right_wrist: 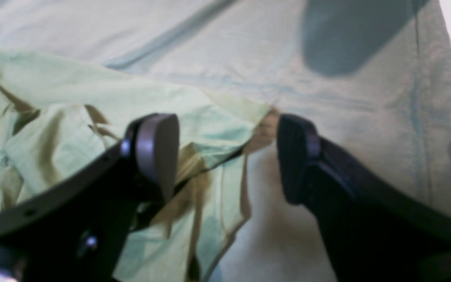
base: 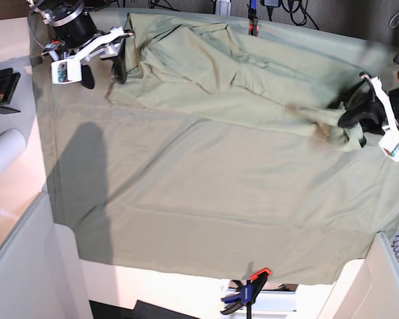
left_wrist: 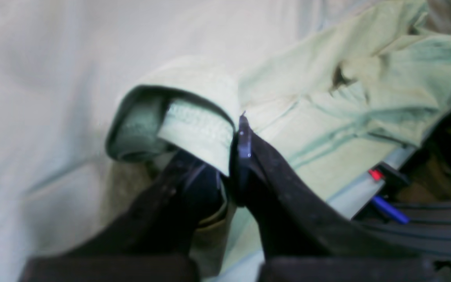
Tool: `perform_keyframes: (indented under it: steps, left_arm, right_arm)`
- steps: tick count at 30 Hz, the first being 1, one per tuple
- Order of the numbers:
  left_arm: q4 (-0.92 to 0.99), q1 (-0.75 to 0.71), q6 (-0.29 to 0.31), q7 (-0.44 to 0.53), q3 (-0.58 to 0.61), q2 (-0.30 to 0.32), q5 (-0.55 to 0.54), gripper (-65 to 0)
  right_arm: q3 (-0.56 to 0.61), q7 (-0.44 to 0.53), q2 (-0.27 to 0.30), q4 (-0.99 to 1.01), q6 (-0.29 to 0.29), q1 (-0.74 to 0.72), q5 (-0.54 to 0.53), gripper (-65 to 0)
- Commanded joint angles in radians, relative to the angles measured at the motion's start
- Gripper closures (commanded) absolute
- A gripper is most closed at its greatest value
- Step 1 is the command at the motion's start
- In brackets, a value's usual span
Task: Fold the T-shirt properly
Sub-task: 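Fold the gathered side over the shirt's center with the left gripper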
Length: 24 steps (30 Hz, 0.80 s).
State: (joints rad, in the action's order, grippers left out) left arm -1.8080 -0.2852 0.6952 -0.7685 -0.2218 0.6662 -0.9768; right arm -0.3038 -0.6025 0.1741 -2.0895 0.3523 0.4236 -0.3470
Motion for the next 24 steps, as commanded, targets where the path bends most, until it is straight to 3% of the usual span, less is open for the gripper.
perform_keyframes:
  steps: [1, 5, 9, 13, 15, 19, 24]
  left_arm:
    - [-0.011, 0.008, 0.003, 0.042, 0.014, 0.004, 0.01, 0.0]
    - [-0.003, 0.009, 0.003, 0.106, 0.105, -0.038, 0.126, 0.0]
    - [0.009, 0.017, 0.003, 0.108, 0.163, -0.063, 0.14, 0.0]
    - [0.009, 0.016, 0.003, 0.107, 0.192, -0.066, 0.128, -30.0]
    - [0.009, 0.016, 0.003, 0.124, 0.198, -0.071, 0.094, -39.0]
    - [-0.011, 0.019, 0.003, 0.126, 0.195, -0.088, 0.02, -39.1]
    - [-0.093, 0.019, 0.003, 0.075, 0.195, -0.105, -0.029, -39.1]
  right_arm:
    - [-0.006, 0.027, 0.007, -0.016, 0.0, -0.002, -0.009, -39.4]
    - [-0.006, 0.03, 0.005, -0.016, 0.0, -0.002, -0.009, -39.4]
    - [-0.006, 0.03, 0.005, -0.016, 0.0, -0.002, -0.008, -39.4]
    - [-0.006, 0.028, 0.005, -0.016, 0.0, -0.002, -0.008, -39.5]
    - [-0.011, 0.02, 0.005, -0.016, -0.032, -0.002, -0.008, -39.5]
    - [-0.076, -0.003, 0.005, -0.016, -0.089, -0.002, -0.005, -39.5]
    - [-0.164, -0.039, -0.023, 0.023, -0.09, 0.003, -0.084, -39.5]
